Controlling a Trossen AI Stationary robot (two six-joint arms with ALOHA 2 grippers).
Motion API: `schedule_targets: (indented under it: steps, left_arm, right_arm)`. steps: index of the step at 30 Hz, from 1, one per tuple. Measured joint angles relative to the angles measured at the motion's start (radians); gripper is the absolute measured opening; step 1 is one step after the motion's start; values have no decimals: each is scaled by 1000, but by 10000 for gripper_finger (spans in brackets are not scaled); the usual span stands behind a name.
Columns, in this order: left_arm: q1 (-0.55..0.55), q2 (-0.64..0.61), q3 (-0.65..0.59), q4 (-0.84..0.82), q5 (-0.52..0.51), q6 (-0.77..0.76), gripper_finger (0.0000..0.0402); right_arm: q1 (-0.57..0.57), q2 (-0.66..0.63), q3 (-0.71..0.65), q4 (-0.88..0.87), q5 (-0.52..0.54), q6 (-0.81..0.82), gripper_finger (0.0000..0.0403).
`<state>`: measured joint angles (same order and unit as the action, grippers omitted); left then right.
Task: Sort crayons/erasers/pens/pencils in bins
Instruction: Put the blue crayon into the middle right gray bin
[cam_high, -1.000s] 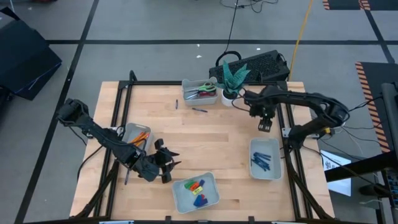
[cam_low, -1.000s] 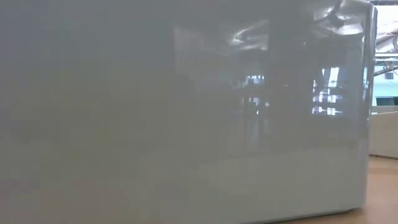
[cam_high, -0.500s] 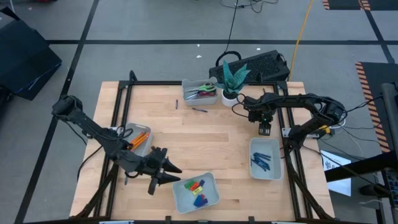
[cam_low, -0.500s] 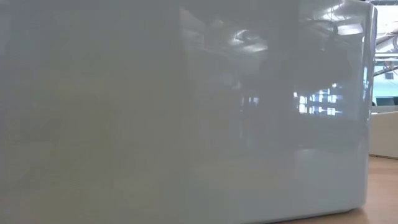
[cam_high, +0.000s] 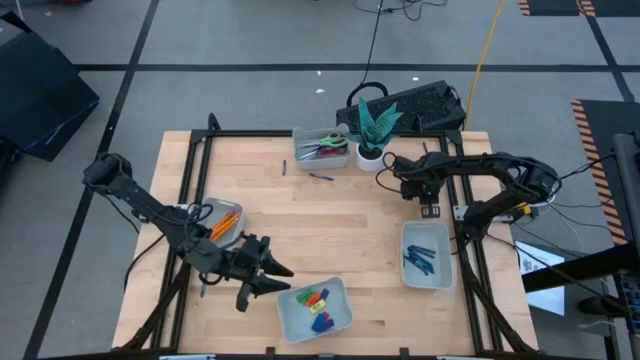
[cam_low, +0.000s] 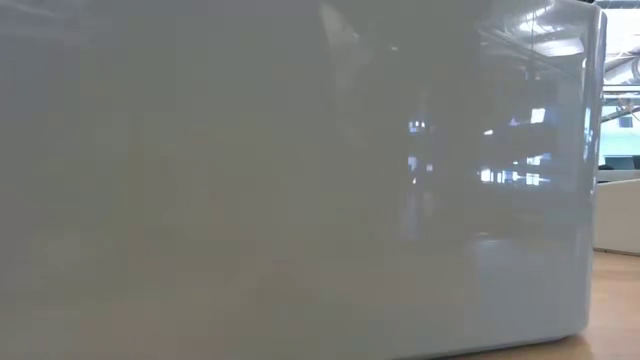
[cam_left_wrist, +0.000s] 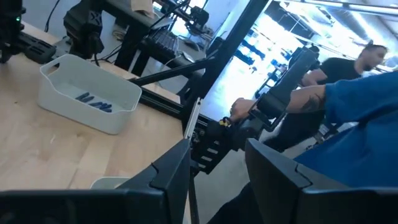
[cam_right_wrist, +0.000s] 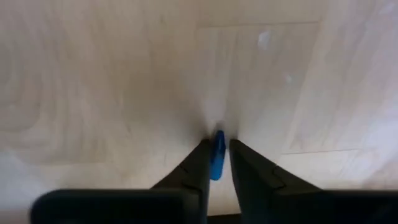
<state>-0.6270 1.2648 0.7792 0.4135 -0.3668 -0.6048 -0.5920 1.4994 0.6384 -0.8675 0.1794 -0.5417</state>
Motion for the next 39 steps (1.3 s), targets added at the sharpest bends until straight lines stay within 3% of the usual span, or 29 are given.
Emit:
schedule_targets:
  steps: [5,9,16,20,27,32,39]
  left_arm:
    - [0,0,0,0,0,0,157]
    - [0,0,0,0,0,-2,157]
    - [0,0,-1,1,0,-2,157]
    - [0,0,-1,1,0,-2,157]
    - [0,0,-1,2,0,-2,157]
    - [0,0,-1,2,0,-2,157]
    - [0,0,-1,2,0,-2,157]
  right_arm:
    - [11,-20,5,12,0,1,13]
    - [28,-83,34,-17,-23,4,15]
    - [124,-217,173,-243,-67,128,16]
    - [227,-266,309,-345,-92,303,16]
    - [478,-281,498,-487,-310,744,15]
    - [690,-275,474,-474,-419,1042,15]
    - [898,-273,305,-330,-423,1304,15]
